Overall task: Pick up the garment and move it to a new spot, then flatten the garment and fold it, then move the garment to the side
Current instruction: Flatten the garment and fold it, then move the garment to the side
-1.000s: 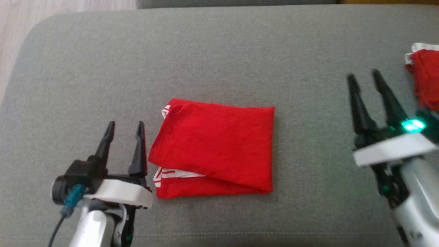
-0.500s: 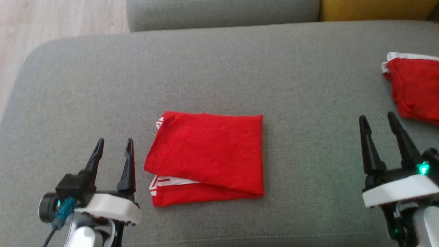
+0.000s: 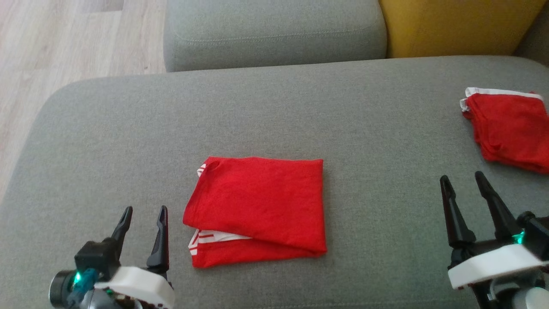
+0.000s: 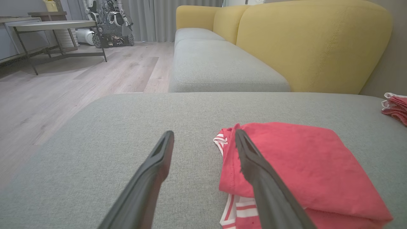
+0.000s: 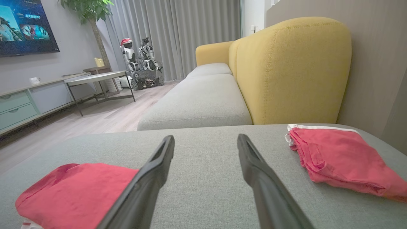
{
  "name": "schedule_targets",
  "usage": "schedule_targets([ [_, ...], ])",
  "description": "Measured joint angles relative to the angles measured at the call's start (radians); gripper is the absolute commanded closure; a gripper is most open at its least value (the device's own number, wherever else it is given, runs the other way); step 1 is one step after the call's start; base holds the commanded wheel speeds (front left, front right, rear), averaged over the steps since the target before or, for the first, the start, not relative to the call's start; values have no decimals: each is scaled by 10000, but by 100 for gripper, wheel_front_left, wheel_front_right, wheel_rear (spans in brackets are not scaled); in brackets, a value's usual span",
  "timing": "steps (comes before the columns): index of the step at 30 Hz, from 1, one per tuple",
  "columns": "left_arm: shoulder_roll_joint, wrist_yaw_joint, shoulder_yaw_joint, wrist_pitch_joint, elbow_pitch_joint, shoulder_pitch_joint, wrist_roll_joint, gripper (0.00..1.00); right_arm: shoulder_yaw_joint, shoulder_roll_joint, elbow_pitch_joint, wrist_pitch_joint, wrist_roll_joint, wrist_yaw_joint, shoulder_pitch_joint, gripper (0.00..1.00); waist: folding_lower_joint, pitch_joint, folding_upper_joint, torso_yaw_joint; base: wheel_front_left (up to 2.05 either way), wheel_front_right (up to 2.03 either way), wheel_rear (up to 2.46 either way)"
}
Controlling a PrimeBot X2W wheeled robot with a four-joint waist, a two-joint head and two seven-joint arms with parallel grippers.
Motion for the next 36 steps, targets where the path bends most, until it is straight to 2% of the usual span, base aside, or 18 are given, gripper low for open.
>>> schedule_targets([
  [36, 228, 228, -207, 140, -42, 155, -161, 0, -140, 52, -38, 234, -176, 0, 309, 0, 0, -218, 0, 3, 0, 0, 0],
])
